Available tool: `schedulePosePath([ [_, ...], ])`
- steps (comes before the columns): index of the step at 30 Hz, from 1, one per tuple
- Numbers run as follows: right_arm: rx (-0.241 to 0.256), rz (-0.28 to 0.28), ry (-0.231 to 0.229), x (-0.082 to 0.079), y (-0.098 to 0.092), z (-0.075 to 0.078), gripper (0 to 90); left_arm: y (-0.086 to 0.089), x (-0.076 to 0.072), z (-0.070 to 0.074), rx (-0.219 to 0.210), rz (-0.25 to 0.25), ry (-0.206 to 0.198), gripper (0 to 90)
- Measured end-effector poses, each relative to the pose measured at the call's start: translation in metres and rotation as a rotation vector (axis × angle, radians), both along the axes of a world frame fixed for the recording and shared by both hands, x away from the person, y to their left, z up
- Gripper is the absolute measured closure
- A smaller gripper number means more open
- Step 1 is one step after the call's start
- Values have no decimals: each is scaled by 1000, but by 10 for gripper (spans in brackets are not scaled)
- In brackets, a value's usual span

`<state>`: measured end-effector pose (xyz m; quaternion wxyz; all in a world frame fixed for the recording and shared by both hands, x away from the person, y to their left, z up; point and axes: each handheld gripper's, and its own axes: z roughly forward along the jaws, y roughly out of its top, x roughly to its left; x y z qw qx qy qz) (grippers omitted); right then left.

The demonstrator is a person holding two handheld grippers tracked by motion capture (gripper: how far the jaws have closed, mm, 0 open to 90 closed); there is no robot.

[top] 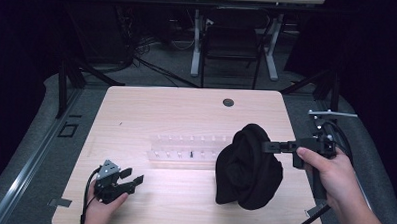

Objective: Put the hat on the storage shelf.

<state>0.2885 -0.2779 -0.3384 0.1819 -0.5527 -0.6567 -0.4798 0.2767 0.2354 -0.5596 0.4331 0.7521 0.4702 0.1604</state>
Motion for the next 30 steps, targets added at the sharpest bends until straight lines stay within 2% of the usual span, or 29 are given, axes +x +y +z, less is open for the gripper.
schedulePosePath([
  [1, 6, -2, -11, 1, 1, 2, 886, 0, 0, 0, -1, 0, 0, 430],
  [15, 36, -4, -23, 10, 7, 20, 886, 0, 0, 0, -2, 0, 0, 430],
  [23, 69, -9, -15, 18, 11, 28, 887, 0, 0, 0, -4, 2, -1, 430],
  [30, 74, -6, -19, 24, 18, 33, 886, 0, 1, 1, 1, -6, 6, 430],
])
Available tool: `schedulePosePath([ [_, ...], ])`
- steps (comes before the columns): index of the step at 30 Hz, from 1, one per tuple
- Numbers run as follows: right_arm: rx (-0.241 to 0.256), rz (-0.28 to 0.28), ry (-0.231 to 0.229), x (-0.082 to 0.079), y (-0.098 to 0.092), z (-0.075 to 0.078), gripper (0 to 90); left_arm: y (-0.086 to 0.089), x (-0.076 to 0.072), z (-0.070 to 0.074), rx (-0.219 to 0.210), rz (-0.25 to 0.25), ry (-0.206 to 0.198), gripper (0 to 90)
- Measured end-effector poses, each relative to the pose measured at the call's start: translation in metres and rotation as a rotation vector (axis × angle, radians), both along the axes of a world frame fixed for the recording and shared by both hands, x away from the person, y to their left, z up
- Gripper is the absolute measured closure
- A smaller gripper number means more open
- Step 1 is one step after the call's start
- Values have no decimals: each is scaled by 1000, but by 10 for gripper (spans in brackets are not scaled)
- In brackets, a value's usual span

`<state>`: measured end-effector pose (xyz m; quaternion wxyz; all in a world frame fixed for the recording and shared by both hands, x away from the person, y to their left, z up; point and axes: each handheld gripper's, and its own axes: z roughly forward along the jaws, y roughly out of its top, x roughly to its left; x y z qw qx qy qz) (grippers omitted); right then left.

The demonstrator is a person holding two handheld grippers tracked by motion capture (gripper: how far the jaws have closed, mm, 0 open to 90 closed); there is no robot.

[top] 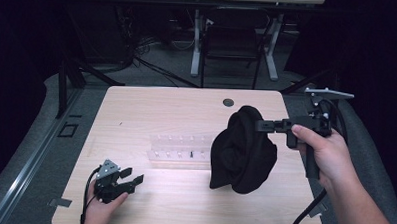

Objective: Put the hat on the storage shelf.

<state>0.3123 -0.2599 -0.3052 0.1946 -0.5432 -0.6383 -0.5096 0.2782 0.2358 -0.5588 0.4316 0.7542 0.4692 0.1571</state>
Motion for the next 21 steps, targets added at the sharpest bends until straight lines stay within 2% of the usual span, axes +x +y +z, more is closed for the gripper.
schedulePosePath([
  [14, 24, 0, -23, 24, 20, 6, 887, 0, 1, 0, -12, -1, -5, 430],
  [21, 23, -5, -27, 41, 32, 4, 886, 2, 1, 0, 1, 4, -14, 438],
])
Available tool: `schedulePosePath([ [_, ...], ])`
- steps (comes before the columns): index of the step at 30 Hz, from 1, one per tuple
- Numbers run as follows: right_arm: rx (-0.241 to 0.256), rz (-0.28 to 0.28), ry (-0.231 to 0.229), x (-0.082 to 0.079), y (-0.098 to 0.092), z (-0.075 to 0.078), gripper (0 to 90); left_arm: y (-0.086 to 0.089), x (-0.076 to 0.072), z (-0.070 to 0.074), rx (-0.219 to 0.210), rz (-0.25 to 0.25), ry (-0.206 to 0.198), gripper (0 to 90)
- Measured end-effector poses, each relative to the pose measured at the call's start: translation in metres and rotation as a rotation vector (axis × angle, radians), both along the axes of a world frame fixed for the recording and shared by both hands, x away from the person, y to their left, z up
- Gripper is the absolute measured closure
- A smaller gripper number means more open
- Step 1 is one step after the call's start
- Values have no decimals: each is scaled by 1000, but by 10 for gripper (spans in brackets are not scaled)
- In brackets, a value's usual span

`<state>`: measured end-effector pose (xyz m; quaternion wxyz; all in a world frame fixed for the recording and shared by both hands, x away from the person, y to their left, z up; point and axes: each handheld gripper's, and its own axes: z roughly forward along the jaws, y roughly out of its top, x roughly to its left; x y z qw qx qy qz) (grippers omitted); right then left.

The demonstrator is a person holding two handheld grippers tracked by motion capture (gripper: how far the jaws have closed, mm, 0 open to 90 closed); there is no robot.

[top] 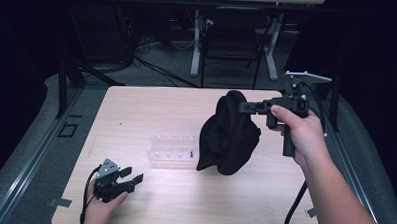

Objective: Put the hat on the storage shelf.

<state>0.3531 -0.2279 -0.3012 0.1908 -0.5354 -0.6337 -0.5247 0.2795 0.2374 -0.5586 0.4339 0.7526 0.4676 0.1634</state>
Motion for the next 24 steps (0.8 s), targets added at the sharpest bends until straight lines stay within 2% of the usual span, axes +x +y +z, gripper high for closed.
schedulePosePath([
  [6, -2, -2, 5, 10, 5, -2, 887, 0, 0, 0, 1, 1, -2, 440],
  [9, 2, 0, 7, 16, 6, -4, 887, 0, 1, 0, -15, 3, -6, 438],
  [13, -3, -7, 6, 23, 10, -6, 886, 1, 1, 1, -12, -6, 11, 437],
  [24, 0, -6, 13, 39, 19, -12, 886, 1, 1, -1, -17, -6, 13, 436],
])
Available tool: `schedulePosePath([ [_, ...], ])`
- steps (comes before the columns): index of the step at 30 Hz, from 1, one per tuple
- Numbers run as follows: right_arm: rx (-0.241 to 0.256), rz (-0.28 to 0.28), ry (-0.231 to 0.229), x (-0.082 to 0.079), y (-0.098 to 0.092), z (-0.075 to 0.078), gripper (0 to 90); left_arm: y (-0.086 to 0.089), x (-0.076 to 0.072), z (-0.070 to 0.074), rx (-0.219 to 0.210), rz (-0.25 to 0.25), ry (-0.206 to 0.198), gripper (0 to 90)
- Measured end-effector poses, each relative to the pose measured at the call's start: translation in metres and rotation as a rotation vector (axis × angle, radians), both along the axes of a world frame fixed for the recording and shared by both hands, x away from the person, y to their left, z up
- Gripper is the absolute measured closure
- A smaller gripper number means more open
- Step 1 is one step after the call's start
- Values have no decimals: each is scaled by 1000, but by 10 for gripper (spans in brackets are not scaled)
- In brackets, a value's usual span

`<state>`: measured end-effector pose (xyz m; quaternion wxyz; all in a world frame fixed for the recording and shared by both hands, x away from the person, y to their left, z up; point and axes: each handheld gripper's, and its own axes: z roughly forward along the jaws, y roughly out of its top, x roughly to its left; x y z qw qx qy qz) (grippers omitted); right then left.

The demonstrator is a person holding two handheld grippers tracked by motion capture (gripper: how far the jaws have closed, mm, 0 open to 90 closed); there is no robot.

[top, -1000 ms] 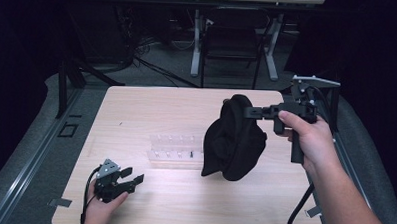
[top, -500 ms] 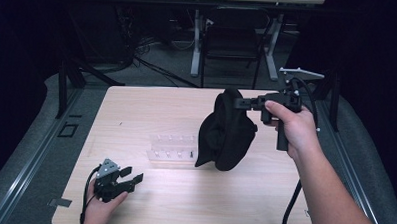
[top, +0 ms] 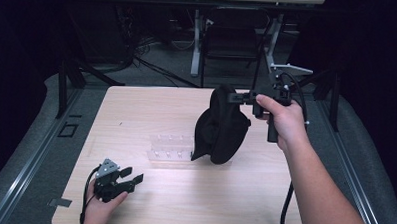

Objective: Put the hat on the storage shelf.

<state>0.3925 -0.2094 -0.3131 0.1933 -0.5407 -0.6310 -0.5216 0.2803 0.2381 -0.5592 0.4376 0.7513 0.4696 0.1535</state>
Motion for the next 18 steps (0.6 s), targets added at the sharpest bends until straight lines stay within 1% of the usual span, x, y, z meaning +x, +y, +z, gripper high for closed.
schedulePosePath([
  [9, 5, -3, 3, 6, 5, -3, 886, 1, 0, 0, -2, 2, -5, 436],
  [17, -13, 5, 3, 10, 12, -6, 886, -1, 0, 0, -3, 4, -9, 436],
  [18, -13, 5, 3, 10, 12, -6, 886, -1, -1, 0, 4, 1, -8, 436],
])
